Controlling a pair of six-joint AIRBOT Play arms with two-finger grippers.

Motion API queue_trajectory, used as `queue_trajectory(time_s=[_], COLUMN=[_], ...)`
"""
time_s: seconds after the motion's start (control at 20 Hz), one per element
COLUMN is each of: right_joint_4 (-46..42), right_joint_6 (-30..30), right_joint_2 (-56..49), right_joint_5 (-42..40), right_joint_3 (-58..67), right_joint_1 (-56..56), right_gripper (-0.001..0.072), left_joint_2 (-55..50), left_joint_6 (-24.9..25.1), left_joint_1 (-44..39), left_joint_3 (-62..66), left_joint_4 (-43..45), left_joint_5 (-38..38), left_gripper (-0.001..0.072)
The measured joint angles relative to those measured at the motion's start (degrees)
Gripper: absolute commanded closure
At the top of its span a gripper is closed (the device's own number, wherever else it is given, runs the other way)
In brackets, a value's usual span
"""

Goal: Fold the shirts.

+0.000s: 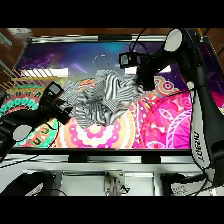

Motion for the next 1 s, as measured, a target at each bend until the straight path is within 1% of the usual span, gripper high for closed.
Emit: queue_trajectory(time_s=[0.1,0.15,0.4,0.45,0.5,0.55,0.65,0.75,0.8,0.85,0.9,1.0], right_joint_4=[-0.57,-0.24,-0.59,-0.57,-0.57,-0.59,-0.59,-0.52,-0.5,-0.44,-0.37,-0.33], right_joint_6=[-0.28,-0.09,2.4,3.1,3.8,4.46,5.9,7.04,7.61,8.13,8.68,9.4], right_joint_2=[0.83,1.42,4.7,5.44,6.34,7.23,9.03,10.71,11.45,12.04,12.57,13.16], right_joint_5=[0.52,0.59,0.61,0.63,0.61,0.61,0.5,0.31,0.17,0.02,-0.33,-0.66], right_joint_3=[-0.02,0.0,0.0,0.0,0.0,0.0,0.0,0.0,0.0,0.0,0.0,0.0], right_joint_1=[-0.11,-0.02,-0.02,0.04,0.07,0.04,0.04,0.04,0.04,0.04,0.04,0.04], right_gripper=[0.0638,0.0638,0.0638,0.0638,0.0638,0.0638,0.0639,0.0638,0.0639,0.0639,0.0639,0.0638], left_joint_2=[-0.02,-0.02,0.0,0.04,0.07,0.02,-0.2,-0.39,-0.61,-1.01,-1.62,-3.41], left_joint_6=[0.0,0.0,-0.15,-0.98,-3.17,-6.73,-12.2,-13.9,-13.99,-14.01,-14.01,-14.16], left_joint_1=[3.13,4.68,10.58,11.58,12.68,13.99,16.35,16.98,16.59,15.47,13.6,8.83], left_joint_3=[0.66,1.31,5.97,6.8,7.56,8.09,7.45,4.37,2.4,0.33,-1.66,-4.2], left_joint_4=[1.22,1.62,2.67,2.71,2.69,2.19,-1.9,-9.79,-14.16,-18.78,-22.95,-28.5], left_joint_5=[3.54,5.14,8.39,8.48,8.13,6.45,1.38,-1.49,-1.64,-1.07,0.48,4.66], left_gripper=[0.0159,0.0145,0.0147,0.0149,0.0154,0.0155,0.0154,0.0145,0.0143,0.0114,0.0087,0.0078])
